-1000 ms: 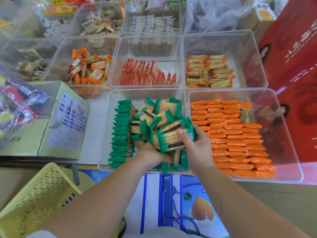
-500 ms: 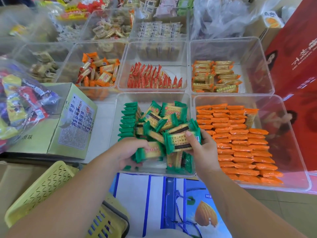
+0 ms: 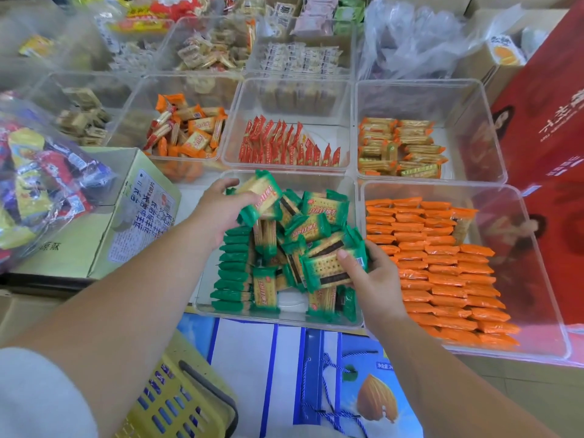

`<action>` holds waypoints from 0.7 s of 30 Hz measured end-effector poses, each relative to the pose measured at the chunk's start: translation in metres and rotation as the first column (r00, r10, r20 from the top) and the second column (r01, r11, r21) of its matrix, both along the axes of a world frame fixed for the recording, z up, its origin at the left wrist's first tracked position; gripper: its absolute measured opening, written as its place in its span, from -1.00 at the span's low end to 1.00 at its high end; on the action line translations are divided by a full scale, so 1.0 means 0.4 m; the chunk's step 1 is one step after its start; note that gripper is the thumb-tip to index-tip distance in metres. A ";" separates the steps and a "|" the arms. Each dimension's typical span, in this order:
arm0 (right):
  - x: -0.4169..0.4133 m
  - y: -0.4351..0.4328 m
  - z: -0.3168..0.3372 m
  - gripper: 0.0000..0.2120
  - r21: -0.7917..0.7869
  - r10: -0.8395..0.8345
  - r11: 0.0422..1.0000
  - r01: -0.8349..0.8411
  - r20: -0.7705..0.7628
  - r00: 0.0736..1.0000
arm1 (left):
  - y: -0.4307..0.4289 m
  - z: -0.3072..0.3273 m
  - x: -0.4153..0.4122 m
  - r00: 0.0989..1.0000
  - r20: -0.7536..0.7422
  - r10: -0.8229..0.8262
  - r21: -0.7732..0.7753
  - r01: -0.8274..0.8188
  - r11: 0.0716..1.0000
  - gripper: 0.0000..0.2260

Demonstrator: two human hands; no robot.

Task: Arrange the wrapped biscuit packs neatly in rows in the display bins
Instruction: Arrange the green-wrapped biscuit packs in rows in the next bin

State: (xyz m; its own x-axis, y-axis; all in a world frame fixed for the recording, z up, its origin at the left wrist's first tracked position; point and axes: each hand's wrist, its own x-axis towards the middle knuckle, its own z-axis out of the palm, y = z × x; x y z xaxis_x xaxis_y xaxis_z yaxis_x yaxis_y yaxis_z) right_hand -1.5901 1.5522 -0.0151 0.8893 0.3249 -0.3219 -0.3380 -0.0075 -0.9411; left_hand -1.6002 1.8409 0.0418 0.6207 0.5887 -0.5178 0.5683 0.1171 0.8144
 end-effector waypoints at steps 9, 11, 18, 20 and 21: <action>0.001 0.000 0.002 -0.48 0.014 0.026 1.000 -0.025 -0.023 0.999 | 0.003 -0.077 -0.049 0.965 -0.221 -0.141 0.811 0.262 0.523 -0.39; 0.000 -0.001 0.002 -0.46 0.009 0.027 1.000 -0.027 -0.021 0.999 | -0.001 -0.077 -0.067 0.958 -0.225 -0.178 0.876 0.279 0.394 -0.52; 0.000 -0.001 0.002 -0.47 0.005 0.032 0.999 -0.032 -0.011 0.999 | -0.086 -0.093 -0.143 0.770 -0.350 -0.533 0.753 0.570 0.328 -0.82; -0.001 -0.001 0.003 -0.54 0.012 0.036 0.999 -0.036 -0.007 0.999 | -0.123 -0.122 -0.171 0.552 -0.534 -0.641 0.586 0.788 0.190 -0.89; -0.001 -0.001 0.003 -0.56 0.015 0.039 0.999 -0.038 -0.007 0.999 | -0.136 -0.138 -0.179 0.447 -0.616 -0.649 0.498 0.859 0.119 -0.80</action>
